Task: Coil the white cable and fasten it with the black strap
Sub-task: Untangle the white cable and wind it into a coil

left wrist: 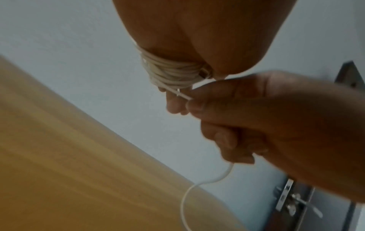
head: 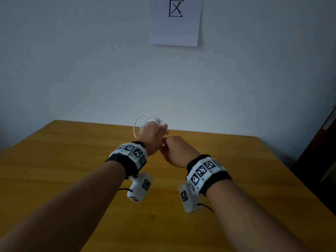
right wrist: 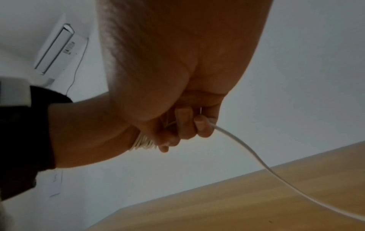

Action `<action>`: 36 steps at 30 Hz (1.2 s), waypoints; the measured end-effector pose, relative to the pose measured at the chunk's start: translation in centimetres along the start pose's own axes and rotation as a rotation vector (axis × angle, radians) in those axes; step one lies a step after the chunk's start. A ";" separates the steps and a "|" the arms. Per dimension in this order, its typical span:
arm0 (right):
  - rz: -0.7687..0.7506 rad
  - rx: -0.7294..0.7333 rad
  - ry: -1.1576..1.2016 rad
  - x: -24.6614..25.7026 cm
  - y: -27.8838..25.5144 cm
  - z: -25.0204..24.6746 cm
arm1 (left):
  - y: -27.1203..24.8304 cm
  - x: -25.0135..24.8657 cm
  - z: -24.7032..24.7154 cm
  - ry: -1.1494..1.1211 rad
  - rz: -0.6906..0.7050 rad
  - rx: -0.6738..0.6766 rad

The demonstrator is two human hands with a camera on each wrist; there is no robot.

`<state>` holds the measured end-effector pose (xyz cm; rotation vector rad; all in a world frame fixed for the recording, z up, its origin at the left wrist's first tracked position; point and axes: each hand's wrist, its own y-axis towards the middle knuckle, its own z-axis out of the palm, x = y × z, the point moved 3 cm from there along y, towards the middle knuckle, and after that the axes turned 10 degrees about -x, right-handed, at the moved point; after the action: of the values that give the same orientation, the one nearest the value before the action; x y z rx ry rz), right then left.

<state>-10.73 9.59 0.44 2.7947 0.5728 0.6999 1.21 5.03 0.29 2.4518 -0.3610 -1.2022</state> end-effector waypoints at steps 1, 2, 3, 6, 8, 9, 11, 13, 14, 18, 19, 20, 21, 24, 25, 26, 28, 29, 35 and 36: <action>-0.004 0.004 -0.026 0.1 -0.1 -0.1 | 0.0 0.4 0.2 0.060 0.019 0.019; -0.006 0.010 -0.059 0.2 -0.2 -0.3 | 0.0 0.5 0.3 0.121 0.046 0.041; -0.011 0.015 -0.087 0.3 -0.3 -0.4 | -0.1 0.4 0.4 0.182 0.070 0.059; -0.007 0.017 -0.126 0.0 -0.3 -1.0 | -0.5 0.5 0.1 0.374 0.134 0.058; 0.023 0.019 -0.129 -0.2 -0.4 -1.5 | -0.7 1.1 -0.2 0.457 0.139 0.065; 0.031 0.017 -0.135 -0.2 -0.4 -1.8 | -0.8 1.5 -0.3 0.471 0.129 0.077; 0.028 0.010 -0.157 -0.4 -0.5 -2.4 | -1.1 2.1 -0.5 0.476 0.111 0.084; 0.025 -0.003 -0.187 -0.7 -0.5 -3.1 | -1.5 2.3 -0.8 0.470 0.083 0.109; 0.031 -0.008 -0.194 -0.9 -0.5 -3.4 | -1.7 2.4 -0.9 0.463 0.057 0.126; 0.073 -0.016 -0.136 -2.0 -0.5 -3.9 | -2.4 2.4 -1.4 0.444 -0.036 0.220; 0.077 -0.024 -0.123 -2.2 -0.4 -3.9 | -2.6 2.5 -1.4 0.450 -0.046 0.248; 0.081 -0.035 -0.119 -2.3 -0.3 -3.9 | -2.7 2.7 -1.3 0.445 -0.060 0.277; 0.082 -0.049 -0.118 -2.4 -0.1 -3.9 | -2.7 3.0 -1.1 0.413 -0.080 0.294; 0.070 -0.093 -0.121 -2.5 0.2 -4.0 | -2.8 2.9 -0.8 0.184 -0.192 0.322; 0.064 -0.109 -0.121 -2.6 0.3 -3.9 | -2.8 2.6 -0.7 0.079 -0.219 0.356; 0.059 -0.125 -0.116 -2.7 0.3 -3.9 | -2.9 2.1 -0.6 -0.033 -0.245 0.405; 0.057 -0.154 -0.103 -2.9 0.4 -3.9 | -3.1 1.2 -0.6 -0.274 -0.294 0.470; 0.054 -0.166 -0.091 -2.9 0.4 -3.8 | -3.1 0.8 -0.8 -0.395 -0.345 0.459; 0.082 -0.192 0.069 -2.8 0.2 -2.5 | -2.9 -1.4 -1.5 -0.969 -0.552 0.382; 0.092 -0.183 0.086 -2.7 0.1 -2.1 | -2.7 -1.6 -1.5 -1.044 -0.570 0.385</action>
<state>-13.93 8.53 1.19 2.6449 0.3756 0.8497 1.58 8.43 1.06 2.0207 -0.1519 -2.8549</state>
